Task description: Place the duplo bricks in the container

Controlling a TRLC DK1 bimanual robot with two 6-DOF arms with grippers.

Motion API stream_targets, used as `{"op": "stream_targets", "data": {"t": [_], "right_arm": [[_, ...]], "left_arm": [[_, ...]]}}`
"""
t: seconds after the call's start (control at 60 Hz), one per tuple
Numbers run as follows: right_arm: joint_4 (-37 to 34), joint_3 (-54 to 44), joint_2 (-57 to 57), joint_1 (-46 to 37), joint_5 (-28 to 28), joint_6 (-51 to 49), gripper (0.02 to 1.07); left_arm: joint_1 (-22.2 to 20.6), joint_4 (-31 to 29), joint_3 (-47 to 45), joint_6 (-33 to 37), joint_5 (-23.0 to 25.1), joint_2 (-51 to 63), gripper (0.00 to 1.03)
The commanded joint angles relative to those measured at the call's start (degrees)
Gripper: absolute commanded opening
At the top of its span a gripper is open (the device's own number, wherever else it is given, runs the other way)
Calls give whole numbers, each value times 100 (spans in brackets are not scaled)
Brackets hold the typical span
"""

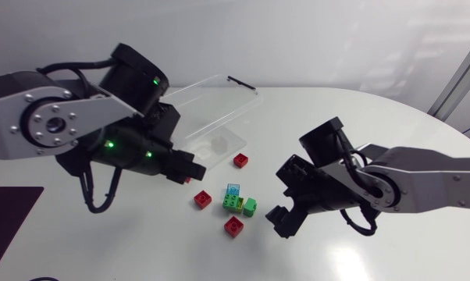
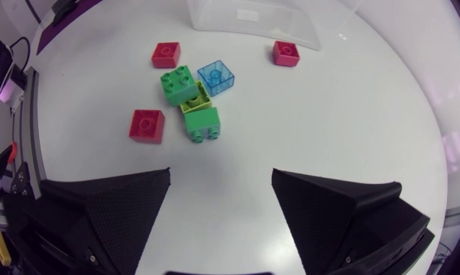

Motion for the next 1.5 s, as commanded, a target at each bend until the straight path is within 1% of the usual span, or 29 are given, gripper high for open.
{"op": "stream_targets", "data": {"t": [0.0, 0.05, 0.133, 0.217, 0.283, 0.45, 0.567, 0.65, 0.7, 0.75, 0.8, 0.833, 0.867, 0.883, 0.9, 0.95, 0.983, 1.017, 1.117, 1.133, 1.167, 1.217, 1.233, 1.25, 1.317, 1.367, 1.483], "right_arm": [[87, 154, 314, 86, -127, -264, 97], [105, 242, 490, 157, -83, -326, 97], [96, 417, 727, 244, -91, -449, 97], [105, 558, 885, 315, -83, -519, 97], [131, 663, 1026, 350, -83, -554, 97], [325, 830, 1465, 420, 5, -607, 97], [325, 918, 1668, 420, 5, -651, 97], [342, 989, 1817, 420, 32, -677, 97], [334, 1033, 1870, 420, 40, -703, 97], [334, 1094, 1905, 420, 40, -712, 97], [316, 1147, 1931, 420, 40, -730, 97], [316, 1182, 1949, 429, 40, -730, 97], [307, 1226, 1993, 447, 49, -730, 97], [307, 1235, 2019, 455, 49, -730, 97], [307, 1252, 2037, 464, 49, -739, 97], [298, 1305, 2125, 491, 58, -756, 93], [298, 1331, 2186, 517, 76, -774, 90], [298, 1349, 2230, 534, 93, -783, 87], [254, 1384, 2380, 570, 93, -809, 69], [254, 1384, 2397, 570, 93, -818, 65], [175, 1402, 2415, 570, 84, -800, 50], [79, 1410, 2397, 552, 84, -809, 35], [61, 1410, 2388, 552, 84, -809, 31], [43, 1402, 2353, 543, 76, -791, 30], [-80, 1375, 2204, 508, 76, -774, 29], [-123, 1349, 2037, 499, 76, -756, 25], [-378, 1367, 1562, 385, 76, -721, 25]], "left_arm": [[200, 123, 241, 248, -40, -226, 30], [323, 237, 338, 327, -40, -279, 30], [534, 606, 425, 415, -40, -306, 31], [745, 1055, 461, 512, -31, -262, 31], [859, 1529, 417, 591, -31, -209, 31], [1132, 2434, 496, 828, -31, 336, 31], [1360, 2733, 628, 908, -31, 793, 31], [1518, 3076, 654, 995, -22, 1066, 31], [1606, 3146, 707, 1004, 4, 1189, 32], [1685, 3164, 786, 1022, 40, 1312, 34], [1738, 3208, 839, 1022, 40, 1373, 40], [1773, 3217, 874, 1022, 40, 1408, 50], [1791, 3199, 900, 1039, 48, 1417, 66], [1791, 3181, 918, 1066, 40, 1417, 76], [1791, 3164, 926, 1075, 40, 1417, 82], [1791, 3094, 970, 1110, 40, 1400, 94], [1791, 3076, 997, 1110, 40, 1373, 99], [1791, 3032, 1032, 1110, 40, 1329, 99], [1817, 2795, 1146, 1118, 40, 1180, 99], [1817, 2768, 1155, 1118, 40, 1153, 99], [1817, 2557, 1181, 1145, 40, 1022, 99], [1800, 2329, 1164, 1180, 127, 846, 99], [1791, 2241, 1155, 1206, 145, 767, 99], [1782, 2144, 1146, 1233, 171, 696, 99], [1738, 1714, 1067, 1356, 347, 389, 99], [1712, 1512, 926, 1461, 461, 151, 99], [1589, 914, 549, 1795, 716, -270, 96]]}}
